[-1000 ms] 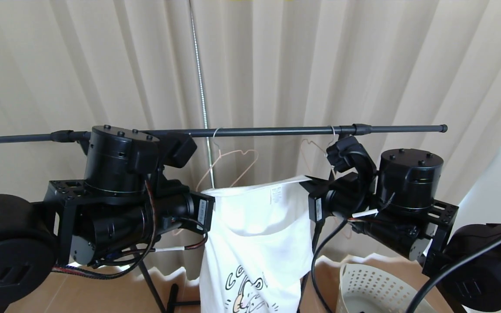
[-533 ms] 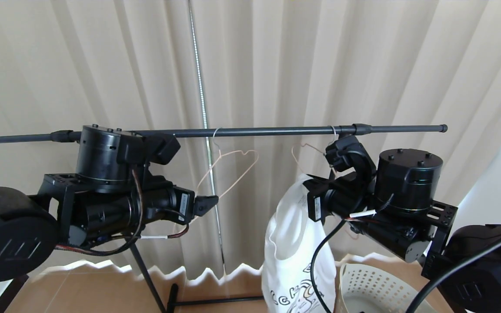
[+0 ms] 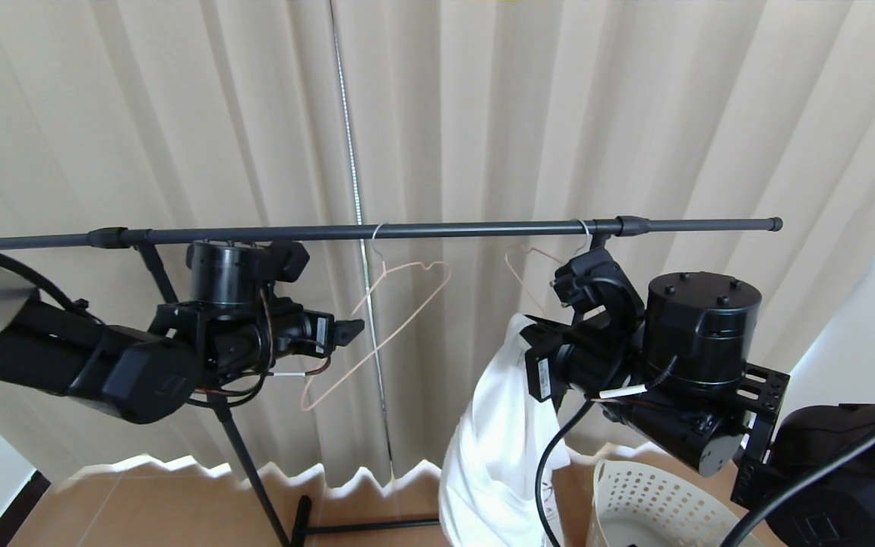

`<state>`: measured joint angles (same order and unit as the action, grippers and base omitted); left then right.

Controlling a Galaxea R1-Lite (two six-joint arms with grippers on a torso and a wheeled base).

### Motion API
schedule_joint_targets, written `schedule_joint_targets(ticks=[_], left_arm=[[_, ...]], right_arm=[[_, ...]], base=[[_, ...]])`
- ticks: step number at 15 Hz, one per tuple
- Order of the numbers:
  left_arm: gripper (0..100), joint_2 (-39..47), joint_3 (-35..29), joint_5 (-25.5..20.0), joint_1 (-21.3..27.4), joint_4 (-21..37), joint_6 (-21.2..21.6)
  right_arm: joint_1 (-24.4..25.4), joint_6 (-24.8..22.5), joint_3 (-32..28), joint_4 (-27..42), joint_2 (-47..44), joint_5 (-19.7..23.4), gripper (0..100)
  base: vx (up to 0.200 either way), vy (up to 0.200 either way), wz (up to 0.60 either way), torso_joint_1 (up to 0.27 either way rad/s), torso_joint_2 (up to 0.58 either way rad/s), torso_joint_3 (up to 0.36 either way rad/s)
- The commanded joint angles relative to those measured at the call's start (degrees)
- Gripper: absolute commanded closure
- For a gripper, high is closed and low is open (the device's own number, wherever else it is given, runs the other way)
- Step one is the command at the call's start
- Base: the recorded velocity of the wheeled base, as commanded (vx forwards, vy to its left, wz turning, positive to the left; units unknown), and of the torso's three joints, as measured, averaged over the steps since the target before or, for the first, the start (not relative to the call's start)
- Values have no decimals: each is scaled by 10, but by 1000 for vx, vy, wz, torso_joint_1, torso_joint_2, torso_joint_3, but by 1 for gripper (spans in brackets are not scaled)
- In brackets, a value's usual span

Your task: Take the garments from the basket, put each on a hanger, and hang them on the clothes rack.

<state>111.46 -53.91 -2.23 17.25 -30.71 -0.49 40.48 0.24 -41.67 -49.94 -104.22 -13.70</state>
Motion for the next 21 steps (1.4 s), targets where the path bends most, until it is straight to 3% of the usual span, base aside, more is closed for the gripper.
schedule_joint_targets(ticks=[1, 12, 13, 21], left_arm=[[0, 91, -47, 3, -1, -5, -4], [0, 140, -51, 3, 8, -47, -27], [100, 138, -52, 3, 8, -47, -27], [100, 126, -40, 14, 8, -77, -27]], right_arm=[[0, 0, 0, -1, -8, 0, 100], [8, -2, 1, -5, -13, -4, 100], [8, -2, 2, -4, -13, -4, 100], [8, -2, 2, -5, -13, -4, 100]], base=[[0, 0, 0, 0, 0, 0], [0, 0, 0, 0, 0, 0], [0, 0, 0, 0, 0, 0], [0, 0, 0, 0, 0, 0]])
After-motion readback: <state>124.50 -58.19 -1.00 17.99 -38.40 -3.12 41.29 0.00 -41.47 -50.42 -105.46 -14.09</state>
